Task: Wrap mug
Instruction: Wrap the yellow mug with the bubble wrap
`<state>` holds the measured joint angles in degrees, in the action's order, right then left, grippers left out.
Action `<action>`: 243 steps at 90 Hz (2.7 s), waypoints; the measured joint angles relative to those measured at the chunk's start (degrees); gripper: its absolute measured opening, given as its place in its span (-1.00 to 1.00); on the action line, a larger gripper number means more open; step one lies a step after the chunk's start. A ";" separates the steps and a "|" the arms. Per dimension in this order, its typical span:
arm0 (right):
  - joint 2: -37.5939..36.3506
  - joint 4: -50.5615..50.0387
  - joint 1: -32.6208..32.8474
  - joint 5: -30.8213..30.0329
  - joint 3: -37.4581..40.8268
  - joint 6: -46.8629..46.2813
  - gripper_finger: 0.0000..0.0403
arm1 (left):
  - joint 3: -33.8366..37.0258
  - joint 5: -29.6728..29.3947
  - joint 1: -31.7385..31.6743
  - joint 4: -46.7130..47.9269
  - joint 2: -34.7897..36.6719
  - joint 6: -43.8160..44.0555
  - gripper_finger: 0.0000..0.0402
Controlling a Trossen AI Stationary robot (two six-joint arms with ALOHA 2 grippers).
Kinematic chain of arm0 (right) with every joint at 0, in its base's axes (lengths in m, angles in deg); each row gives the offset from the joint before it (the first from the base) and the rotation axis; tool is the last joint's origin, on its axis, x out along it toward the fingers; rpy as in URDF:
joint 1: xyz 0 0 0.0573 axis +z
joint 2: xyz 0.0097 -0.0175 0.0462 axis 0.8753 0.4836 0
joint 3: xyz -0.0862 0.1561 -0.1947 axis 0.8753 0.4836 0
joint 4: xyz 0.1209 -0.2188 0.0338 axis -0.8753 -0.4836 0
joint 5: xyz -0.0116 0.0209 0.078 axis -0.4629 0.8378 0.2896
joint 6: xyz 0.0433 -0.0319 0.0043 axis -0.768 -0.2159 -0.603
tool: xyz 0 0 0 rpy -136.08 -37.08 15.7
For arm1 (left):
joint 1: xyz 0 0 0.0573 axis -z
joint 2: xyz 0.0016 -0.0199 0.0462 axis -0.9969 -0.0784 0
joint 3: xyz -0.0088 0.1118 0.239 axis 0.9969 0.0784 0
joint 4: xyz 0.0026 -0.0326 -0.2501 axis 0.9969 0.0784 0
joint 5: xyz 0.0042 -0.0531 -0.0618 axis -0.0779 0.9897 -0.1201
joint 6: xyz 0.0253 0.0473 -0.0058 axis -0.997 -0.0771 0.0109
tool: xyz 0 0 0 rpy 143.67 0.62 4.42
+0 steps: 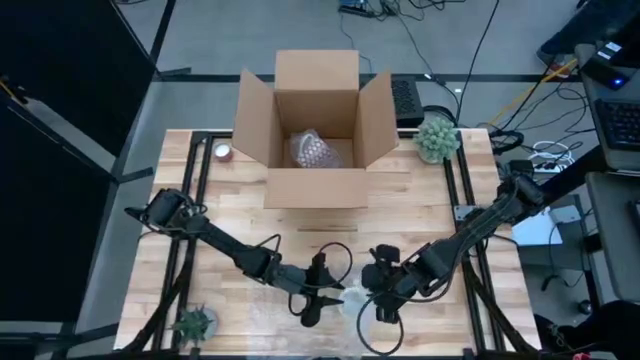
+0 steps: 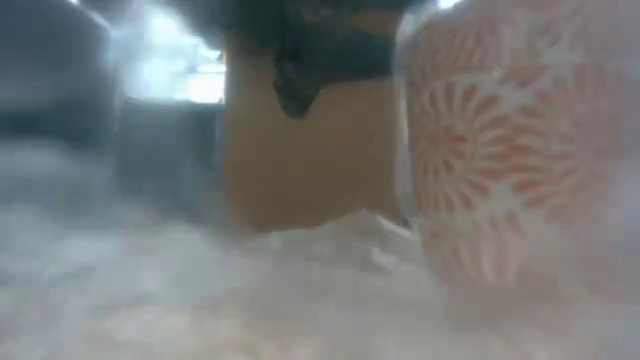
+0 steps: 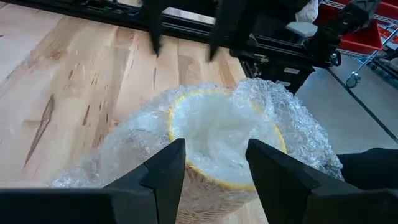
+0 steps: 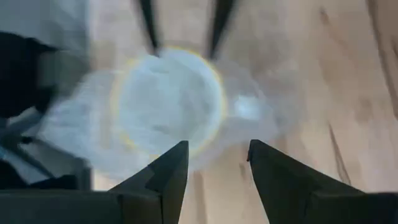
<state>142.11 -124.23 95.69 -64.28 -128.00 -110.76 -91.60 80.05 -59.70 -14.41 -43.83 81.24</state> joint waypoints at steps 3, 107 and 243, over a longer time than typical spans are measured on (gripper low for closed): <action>0.91 -0.17 0.00 -0.03 0.00 -0.91 -0.22 | 0.00 0.00 0.00 -0.02 0.00 0.00 -0.19; 6.60 3.05 -1.68 4.61 -0.02 1.21 -0.22 | 0.00 -0.15 -0.07 0.12 0.00 -0.04 -0.19; 6.70 29.07 7.26 -7.50 17.70 -2.47 -0.22 | 0.30 -4.09 2.25 2.56 -7.39 2.58 -0.19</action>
<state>148.81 -95.16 102.95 -71.78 -110.29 -113.23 -91.30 75.96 -57.45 -11.85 -51.22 83.81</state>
